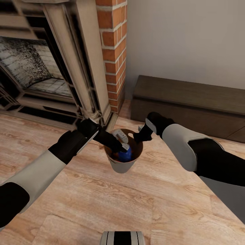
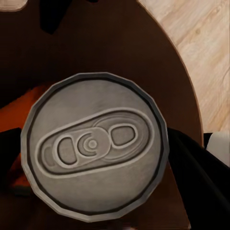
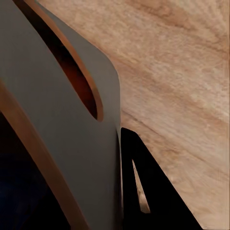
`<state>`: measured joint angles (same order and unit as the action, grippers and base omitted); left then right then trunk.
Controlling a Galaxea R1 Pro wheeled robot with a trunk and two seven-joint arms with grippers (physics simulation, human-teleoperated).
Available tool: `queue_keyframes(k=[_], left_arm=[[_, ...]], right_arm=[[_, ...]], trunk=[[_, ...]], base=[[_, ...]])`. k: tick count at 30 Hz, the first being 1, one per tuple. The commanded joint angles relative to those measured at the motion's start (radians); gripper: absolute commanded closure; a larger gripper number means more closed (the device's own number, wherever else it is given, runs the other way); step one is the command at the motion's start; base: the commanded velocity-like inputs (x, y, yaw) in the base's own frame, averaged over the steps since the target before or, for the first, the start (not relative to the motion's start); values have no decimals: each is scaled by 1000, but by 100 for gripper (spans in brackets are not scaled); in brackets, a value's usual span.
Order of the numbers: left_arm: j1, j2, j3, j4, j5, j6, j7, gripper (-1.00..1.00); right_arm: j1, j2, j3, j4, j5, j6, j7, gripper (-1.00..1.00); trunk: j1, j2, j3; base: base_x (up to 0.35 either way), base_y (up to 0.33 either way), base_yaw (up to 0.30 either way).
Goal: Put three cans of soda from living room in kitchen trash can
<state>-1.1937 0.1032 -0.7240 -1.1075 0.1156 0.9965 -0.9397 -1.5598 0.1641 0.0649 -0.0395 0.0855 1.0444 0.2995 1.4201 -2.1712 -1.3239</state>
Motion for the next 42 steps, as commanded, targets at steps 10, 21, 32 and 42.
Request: queue_keyframes(k=[10,21,32,42], left_arm=[[11,1,0,0,3,-19,9,100],[12,1,0,0,3,-22,15,100],[12,1,0,-1,4,-22,22,-100],[83,36,20,-115,15,-77,6,-100]], right_arm=[[-3,0,-31,4,-24,3,4,100],[-3,0,-31,3,-24,3,4,100],[-3,-1,-31,3,-24,3,4,100],[0,-13,-34,-4,-21,3,4,100]], trunk=[[0,0,0],[0,0,0],[0,0,0],[0,0,0]], base=[[0,0,0],[0,0,0],[0,0,0],[0,0,0]])
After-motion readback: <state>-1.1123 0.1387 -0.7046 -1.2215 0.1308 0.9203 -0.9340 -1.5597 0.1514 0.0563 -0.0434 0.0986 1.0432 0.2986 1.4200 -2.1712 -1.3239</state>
